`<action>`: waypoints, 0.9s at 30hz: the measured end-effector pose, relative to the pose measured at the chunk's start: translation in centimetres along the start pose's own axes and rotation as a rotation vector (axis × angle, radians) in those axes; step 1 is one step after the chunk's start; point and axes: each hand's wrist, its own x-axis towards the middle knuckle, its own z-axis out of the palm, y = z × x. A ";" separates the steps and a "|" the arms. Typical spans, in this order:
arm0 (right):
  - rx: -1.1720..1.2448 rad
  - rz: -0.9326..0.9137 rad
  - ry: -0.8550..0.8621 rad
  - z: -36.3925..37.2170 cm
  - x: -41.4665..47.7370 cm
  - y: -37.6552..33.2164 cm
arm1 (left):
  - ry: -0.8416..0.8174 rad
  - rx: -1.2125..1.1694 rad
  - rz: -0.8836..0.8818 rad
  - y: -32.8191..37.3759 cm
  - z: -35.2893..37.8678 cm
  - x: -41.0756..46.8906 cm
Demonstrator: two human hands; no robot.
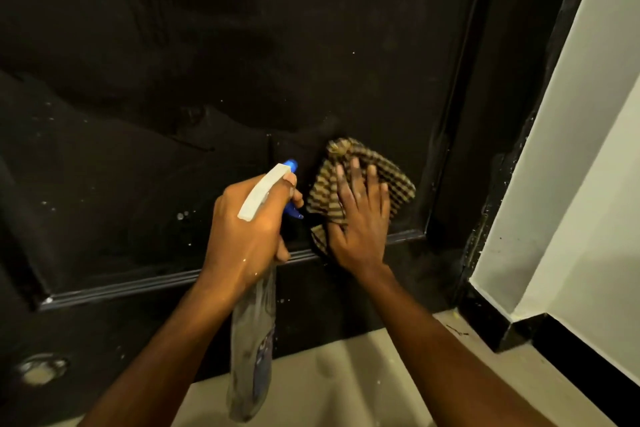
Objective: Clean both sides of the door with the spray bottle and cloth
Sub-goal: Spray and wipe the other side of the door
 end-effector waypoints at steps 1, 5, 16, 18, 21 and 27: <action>0.038 0.077 0.003 0.1 -1.4 0.9 | -0.004 -0.009 -0.004 -0.1 -0.3 -0.1; 0.225 0.608 0.340 -0.7 1.4 1.8 | 0.005 -0.024 -0.002 -0.8 -1.6 -0.7; 0.026 0.048 0.022 1.0 0.0 -3.3 | 0.023 -0.012 0.000 -3.0 -4.9 -1.0; 0.121 0.193 0.030 0.7 -1.5 -1.9 | 0.031 0.001 -0.009 -3.6 -5.4 -1.3; 0.208 0.449 0.187 -0.1 0.7 -2.4 | 0.030 0.001 -0.048 -4.3 -6.3 -1.4; 0.254 0.414 0.351 -0.9 8.6 -9.2 | 0.005 -0.004 -0.068 -4.6 -7.3 -1.8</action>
